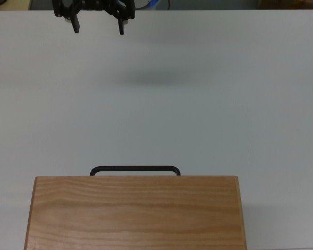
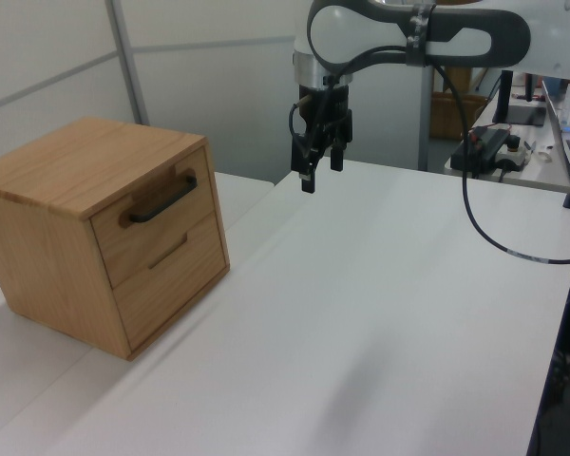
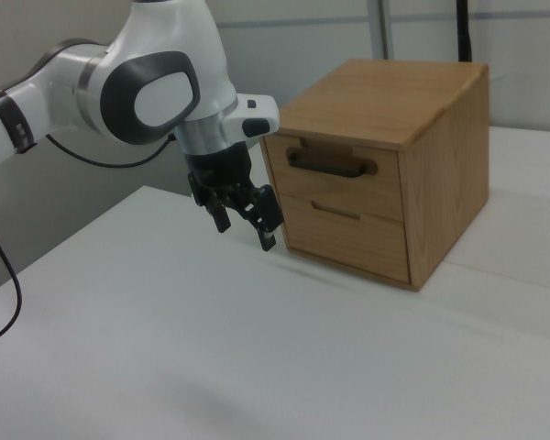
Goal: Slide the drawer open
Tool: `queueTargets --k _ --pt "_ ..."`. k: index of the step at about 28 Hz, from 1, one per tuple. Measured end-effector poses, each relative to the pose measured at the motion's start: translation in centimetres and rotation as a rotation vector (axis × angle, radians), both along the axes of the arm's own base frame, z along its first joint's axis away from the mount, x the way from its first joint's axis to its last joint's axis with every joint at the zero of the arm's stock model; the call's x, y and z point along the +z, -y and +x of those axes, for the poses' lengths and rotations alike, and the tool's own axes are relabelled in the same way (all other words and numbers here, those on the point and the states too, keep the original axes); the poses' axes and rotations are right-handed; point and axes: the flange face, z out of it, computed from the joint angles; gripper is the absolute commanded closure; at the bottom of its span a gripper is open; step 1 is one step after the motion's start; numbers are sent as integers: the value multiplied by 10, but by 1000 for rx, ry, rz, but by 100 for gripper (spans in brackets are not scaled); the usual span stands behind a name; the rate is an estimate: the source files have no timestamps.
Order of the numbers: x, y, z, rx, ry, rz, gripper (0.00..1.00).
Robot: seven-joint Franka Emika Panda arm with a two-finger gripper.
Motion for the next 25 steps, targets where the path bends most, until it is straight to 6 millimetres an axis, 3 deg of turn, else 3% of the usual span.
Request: queueTargets --k 16,25 --pt "1 0 0 -21 3 2 0" --pt "8 0 13 -213 102 24 0"
